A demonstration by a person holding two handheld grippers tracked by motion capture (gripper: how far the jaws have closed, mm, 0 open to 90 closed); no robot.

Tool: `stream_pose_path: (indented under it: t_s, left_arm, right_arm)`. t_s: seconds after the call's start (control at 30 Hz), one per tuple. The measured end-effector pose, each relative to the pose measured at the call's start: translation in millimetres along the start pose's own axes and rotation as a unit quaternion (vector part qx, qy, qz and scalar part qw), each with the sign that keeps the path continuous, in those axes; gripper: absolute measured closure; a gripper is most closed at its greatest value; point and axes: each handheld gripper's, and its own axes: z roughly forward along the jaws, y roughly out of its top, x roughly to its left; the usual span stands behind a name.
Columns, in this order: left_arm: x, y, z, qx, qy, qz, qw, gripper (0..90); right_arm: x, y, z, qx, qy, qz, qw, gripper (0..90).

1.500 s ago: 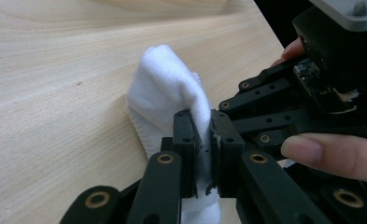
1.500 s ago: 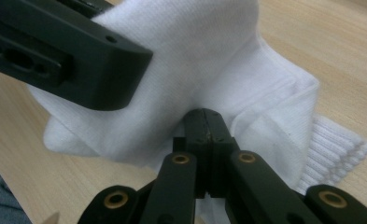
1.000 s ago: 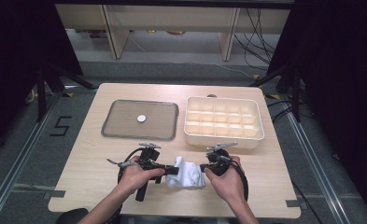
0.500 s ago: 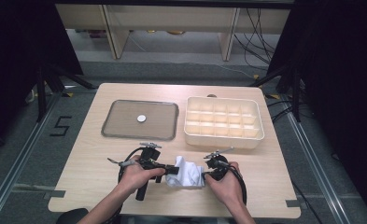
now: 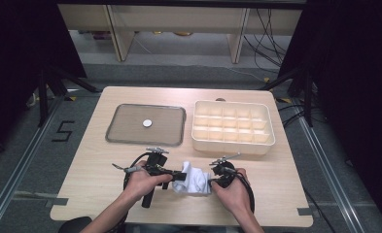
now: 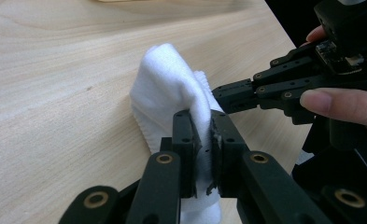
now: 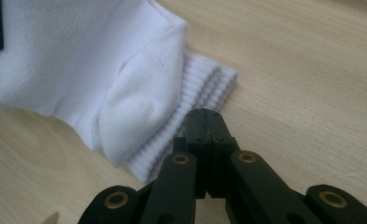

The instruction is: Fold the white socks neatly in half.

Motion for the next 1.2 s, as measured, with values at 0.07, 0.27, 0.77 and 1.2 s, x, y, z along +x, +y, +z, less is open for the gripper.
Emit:
stream_pose_path:
  t_s: [0.07, 0.27, 0.77, 1.2]
  left_arm:
    - [0.3, -0.2, 0.9, -0.006, -0.006, 0.002, 1.0000, 81.4]
    - [-2.0, 1.5, 0.2, 0.002, 0.008, 0.009, 0.9999, 81.5]
    - [-5.4, 3.5, 1.4, -0.004, 0.015, 0.023, 0.9996, 81.5]
    - [-7.0, 5.5, 2.4, -0.006, 0.022, 0.033, 0.9992, 81.5]
  right_arm:
    - [2.9, 0.8, 1.2, 0.005, -0.015, 0.012, 0.9998, 90.0]
    - [4.3, 0.7, 2.0, 0.004, -0.013, 0.009, 0.9999, 90.0]
    - [7.2, 1.5, 3.4, 0.005, -0.009, -0.002, 0.9999, 90.0]
    - [11.6, 2.7, 5.6, 0.006, -0.009, -0.002, 0.9999, 90.0]
